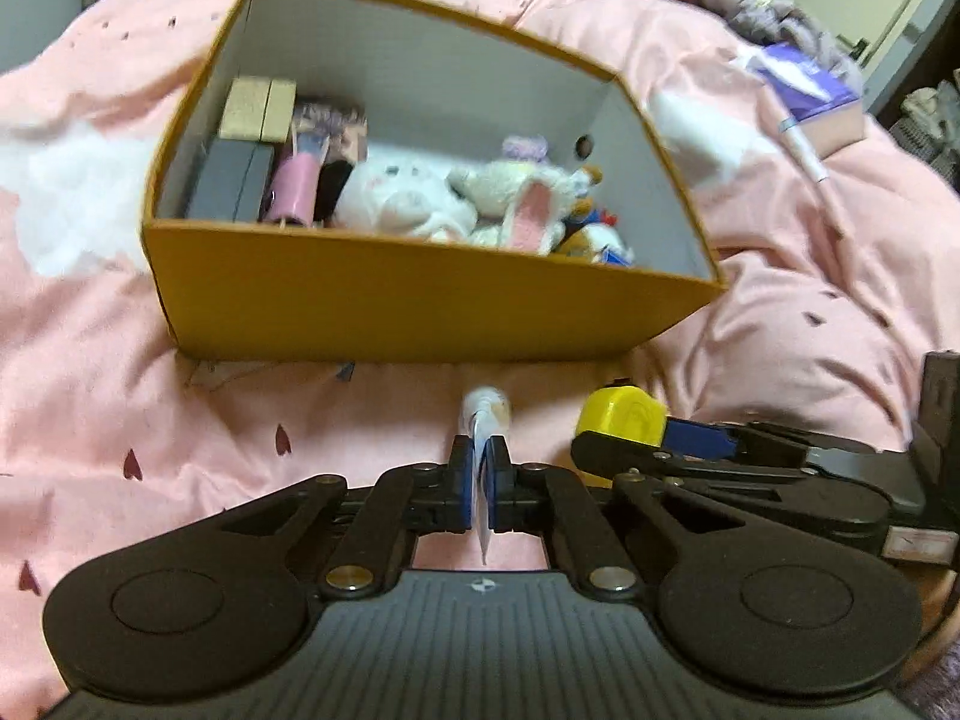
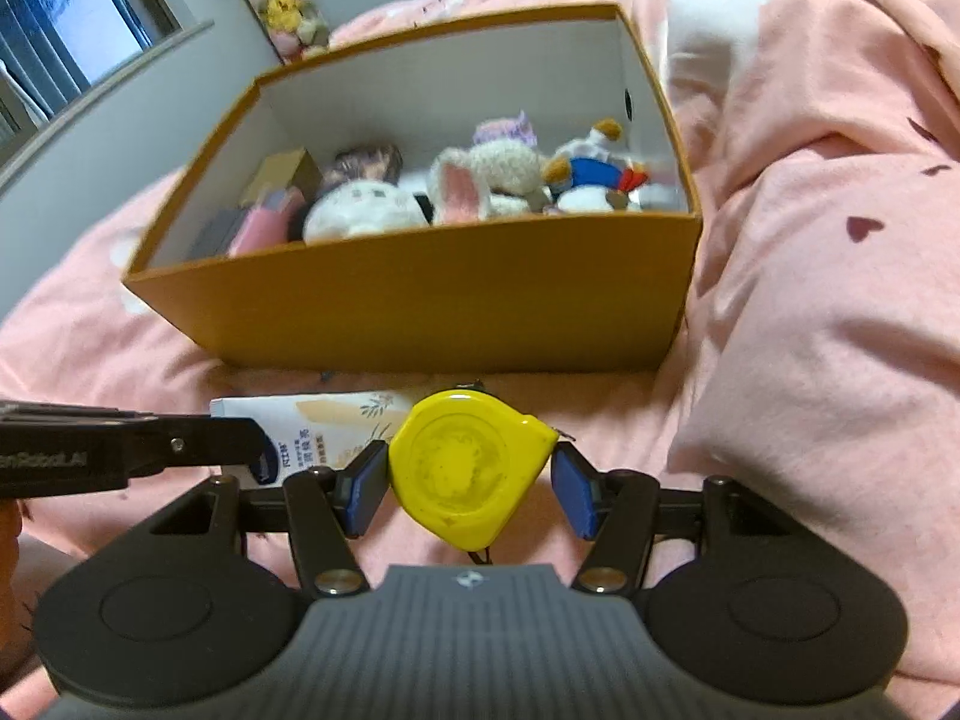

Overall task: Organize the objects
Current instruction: 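Grasp the white lotion tube with the left tool while right holds the tape measure, then carry the lotion tube and tape measure over the shoebox with both tools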

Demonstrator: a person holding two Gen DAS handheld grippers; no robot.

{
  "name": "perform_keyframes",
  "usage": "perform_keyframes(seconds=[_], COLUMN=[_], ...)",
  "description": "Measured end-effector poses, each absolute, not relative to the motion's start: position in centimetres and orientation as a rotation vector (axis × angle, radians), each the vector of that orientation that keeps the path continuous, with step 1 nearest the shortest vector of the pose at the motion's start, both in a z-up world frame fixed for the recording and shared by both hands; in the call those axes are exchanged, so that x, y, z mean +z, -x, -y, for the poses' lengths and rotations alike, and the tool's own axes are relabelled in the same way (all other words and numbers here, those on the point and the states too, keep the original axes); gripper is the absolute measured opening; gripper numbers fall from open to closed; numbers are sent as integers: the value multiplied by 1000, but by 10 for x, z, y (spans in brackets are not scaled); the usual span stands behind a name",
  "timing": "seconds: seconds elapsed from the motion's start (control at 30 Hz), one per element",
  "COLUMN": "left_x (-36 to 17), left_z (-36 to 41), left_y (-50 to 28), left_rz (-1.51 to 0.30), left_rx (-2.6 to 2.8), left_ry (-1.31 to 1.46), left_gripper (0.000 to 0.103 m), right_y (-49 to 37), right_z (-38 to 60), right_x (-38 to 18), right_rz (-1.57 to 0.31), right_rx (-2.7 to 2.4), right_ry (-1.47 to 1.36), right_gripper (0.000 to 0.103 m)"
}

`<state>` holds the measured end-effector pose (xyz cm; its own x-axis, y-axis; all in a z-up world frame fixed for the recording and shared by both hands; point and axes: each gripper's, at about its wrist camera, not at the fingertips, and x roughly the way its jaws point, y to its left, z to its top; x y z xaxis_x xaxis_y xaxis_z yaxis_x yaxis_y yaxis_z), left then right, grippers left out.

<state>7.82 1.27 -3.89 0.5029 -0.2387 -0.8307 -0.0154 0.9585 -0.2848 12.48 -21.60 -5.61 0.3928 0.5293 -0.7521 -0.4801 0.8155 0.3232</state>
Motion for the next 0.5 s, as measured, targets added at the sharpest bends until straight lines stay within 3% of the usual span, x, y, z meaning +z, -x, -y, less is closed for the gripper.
perform_keyframes(seconds=[0.2, 0.5], left_x=[-63, -53], left_z=[-12, -14], left_y=[-89, -80], left_rz=[-1109, -1058], left_rx=[-84, -109], left_ry=[285, 309], left_gripper=[17, 14], right_y=[-128, -125], right_z=[216, 218], right_x=[-63, -59], right_rz=[-998, -992], right_rx=[627, 628], right_ry=[-54, -53], right_gripper=[61, 61])
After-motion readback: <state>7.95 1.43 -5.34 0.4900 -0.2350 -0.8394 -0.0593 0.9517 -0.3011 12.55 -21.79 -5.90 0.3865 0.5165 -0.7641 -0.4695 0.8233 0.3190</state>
